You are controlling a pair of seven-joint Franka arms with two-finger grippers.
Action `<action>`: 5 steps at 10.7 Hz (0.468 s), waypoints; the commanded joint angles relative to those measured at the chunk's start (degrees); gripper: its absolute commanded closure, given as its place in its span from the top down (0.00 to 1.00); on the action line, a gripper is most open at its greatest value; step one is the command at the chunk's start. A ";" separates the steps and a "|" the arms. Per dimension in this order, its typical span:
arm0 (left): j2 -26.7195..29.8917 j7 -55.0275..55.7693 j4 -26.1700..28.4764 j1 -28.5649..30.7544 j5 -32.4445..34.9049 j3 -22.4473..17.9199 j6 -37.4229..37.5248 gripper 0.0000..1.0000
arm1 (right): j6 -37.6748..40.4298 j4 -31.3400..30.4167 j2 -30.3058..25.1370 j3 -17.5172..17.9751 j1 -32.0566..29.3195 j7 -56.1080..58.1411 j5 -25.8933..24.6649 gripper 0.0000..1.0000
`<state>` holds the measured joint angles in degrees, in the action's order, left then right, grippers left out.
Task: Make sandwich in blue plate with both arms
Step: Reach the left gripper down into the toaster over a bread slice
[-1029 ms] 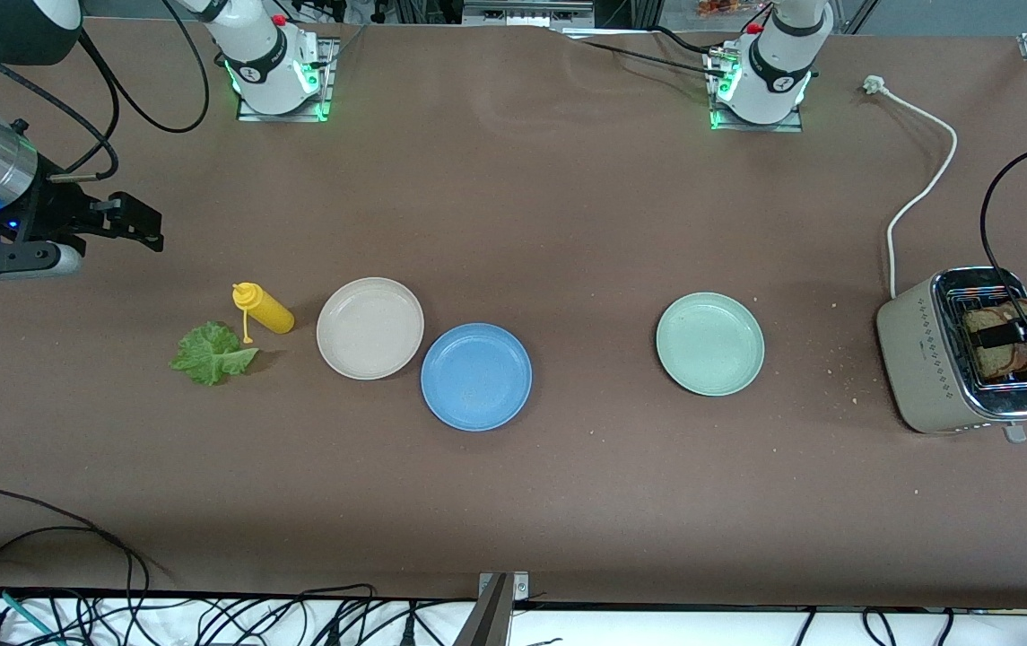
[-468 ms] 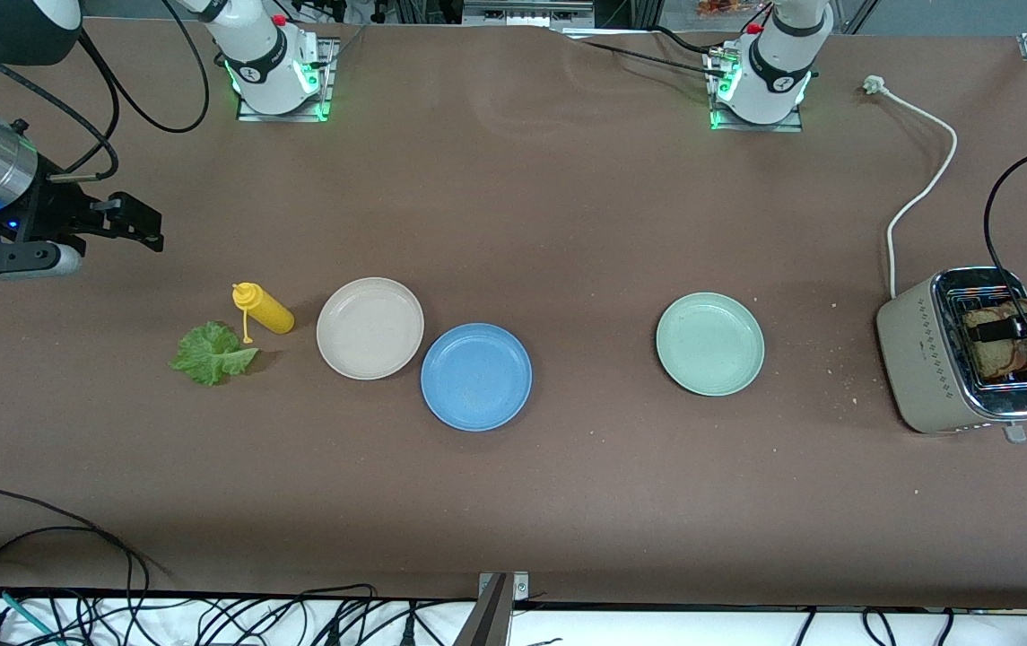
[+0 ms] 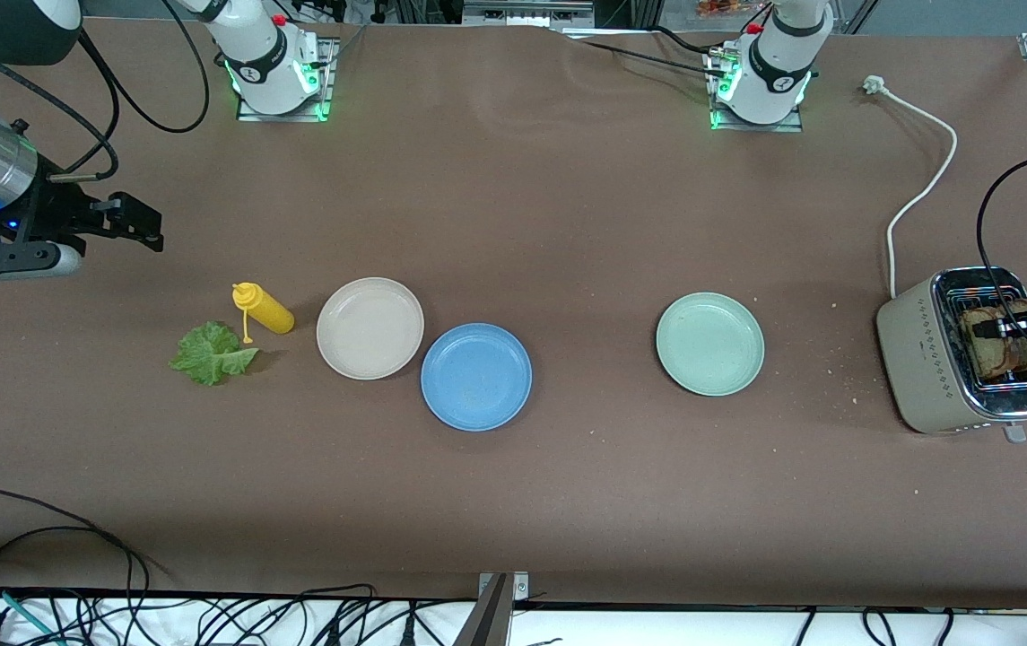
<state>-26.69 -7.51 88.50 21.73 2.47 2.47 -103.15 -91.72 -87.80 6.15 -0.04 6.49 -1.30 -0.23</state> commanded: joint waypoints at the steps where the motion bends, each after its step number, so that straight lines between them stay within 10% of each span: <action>1: 0.67 -2.41 -1.31 0.33 1.13 0.00 1.37 0.00 | -0.21 -0.44 -0.87 -0.04 0.10 -0.46 0.41 1.00; 5: 8.38 -3.21 -1.58 0.25 1.13 0.08 8.72 0.00 | -0.21 -0.44 -0.87 -0.04 0.10 -0.46 0.41 1.00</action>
<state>-24.96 -9.32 86.66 21.98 2.47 2.36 -100.73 -91.72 -87.80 6.15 -0.04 6.49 -1.30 -0.23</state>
